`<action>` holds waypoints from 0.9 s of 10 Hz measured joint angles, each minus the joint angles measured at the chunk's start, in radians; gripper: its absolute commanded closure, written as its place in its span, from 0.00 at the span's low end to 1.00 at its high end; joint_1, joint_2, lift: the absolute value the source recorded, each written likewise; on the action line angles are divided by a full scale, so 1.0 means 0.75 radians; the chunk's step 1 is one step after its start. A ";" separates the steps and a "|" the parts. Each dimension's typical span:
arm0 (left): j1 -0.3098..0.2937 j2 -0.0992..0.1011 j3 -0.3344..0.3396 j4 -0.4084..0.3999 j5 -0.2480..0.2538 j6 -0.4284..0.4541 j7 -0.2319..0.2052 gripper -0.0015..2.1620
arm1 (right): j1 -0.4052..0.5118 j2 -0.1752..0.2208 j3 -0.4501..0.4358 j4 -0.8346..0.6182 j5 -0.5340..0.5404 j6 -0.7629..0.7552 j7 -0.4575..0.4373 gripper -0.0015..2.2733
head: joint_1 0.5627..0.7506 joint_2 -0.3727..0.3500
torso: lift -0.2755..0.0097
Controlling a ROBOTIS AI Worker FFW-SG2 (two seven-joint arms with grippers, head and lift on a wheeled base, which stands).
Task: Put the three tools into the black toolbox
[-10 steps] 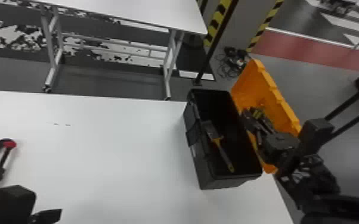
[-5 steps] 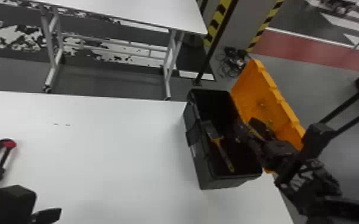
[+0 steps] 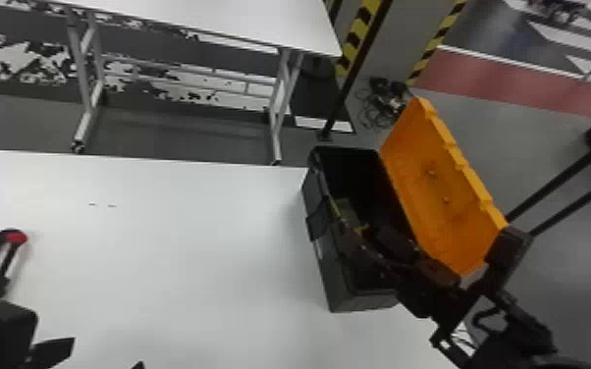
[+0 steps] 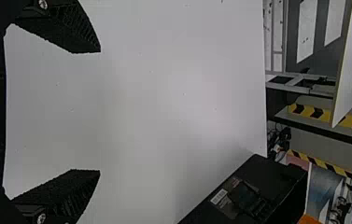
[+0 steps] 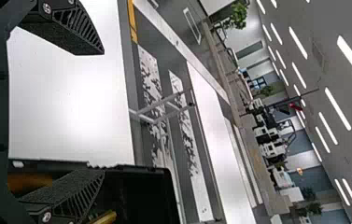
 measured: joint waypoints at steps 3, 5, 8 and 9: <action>0.048 -0.009 0.109 -0.033 0.003 0.000 0.014 0.04 | 0.077 0.038 0.077 -0.013 -0.050 0.012 0.026 0.04 | 0.70 0.24 | 0.79; 0.096 -0.018 0.196 -0.097 0.013 0.005 0.011 0.04 | 0.108 0.047 0.104 -0.032 -0.062 0.033 0.039 0.04 | 0.70 0.36 | 0.79; 0.107 -0.026 0.337 -0.178 0.046 0.076 -0.028 0.04 | 0.141 0.055 0.115 -0.052 -0.064 0.045 0.057 0.04 | 0.70 0.49 | 0.79; 0.084 -0.031 0.407 -0.181 0.081 0.124 -0.046 0.04 | 0.149 0.055 0.117 -0.058 -0.063 0.043 0.059 0.04 | 0.70 0.55 | 0.79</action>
